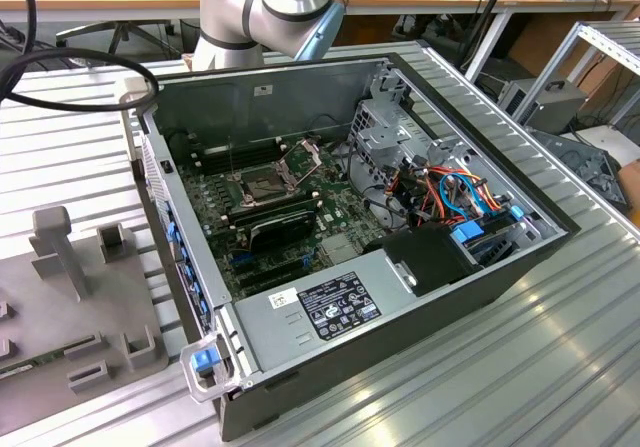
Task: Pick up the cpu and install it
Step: 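Pick up the cpu and move it towards the insertion slot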
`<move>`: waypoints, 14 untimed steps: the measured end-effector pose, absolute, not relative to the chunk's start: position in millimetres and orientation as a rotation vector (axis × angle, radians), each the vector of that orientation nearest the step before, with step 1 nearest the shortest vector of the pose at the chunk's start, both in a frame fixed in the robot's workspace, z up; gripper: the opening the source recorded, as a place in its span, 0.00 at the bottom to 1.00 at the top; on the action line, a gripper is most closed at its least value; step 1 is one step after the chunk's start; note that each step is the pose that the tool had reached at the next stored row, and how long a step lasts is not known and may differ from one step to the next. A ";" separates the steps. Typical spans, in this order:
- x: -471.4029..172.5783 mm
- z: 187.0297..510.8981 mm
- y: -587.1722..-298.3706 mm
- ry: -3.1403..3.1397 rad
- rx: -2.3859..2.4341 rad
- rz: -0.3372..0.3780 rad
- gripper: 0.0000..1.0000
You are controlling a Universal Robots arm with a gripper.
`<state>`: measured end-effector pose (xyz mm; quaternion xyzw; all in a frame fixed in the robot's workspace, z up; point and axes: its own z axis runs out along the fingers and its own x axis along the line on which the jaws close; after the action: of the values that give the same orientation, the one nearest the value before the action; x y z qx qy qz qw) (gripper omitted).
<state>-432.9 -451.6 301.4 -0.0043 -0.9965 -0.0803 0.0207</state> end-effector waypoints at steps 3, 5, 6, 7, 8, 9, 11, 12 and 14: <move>-432.9 302.0 -451.6 -3.090 -0.013 -0.251 0.55; -432.9 302.4 -451.6 -3.090 -0.013 -0.252 0.55; -432.8 302.5 -451.6 -3.090 -0.013 -0.253 0.55; -432.8 302.8 -451.6 -3.090 -0.013 -0.254 0.55; -432.8 302.9 -451.6 -3.090 -0.013 -0.254 0.55; -432.8 303.1 -451.6 -3.089 -0.013 -0.255 0.55; -432.8 303.5 -451.6 -3.089 -0.013 -0.256 0.55; -432.8 303.6 -451.6 -3.089 -0.013 -0.257 0.55; -432.8 303.9 -451.6 -3.089 -0.013 -0.258 0.55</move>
<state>-432.8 -451.6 303.9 -0.0042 -0.9963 -0.0832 0.0207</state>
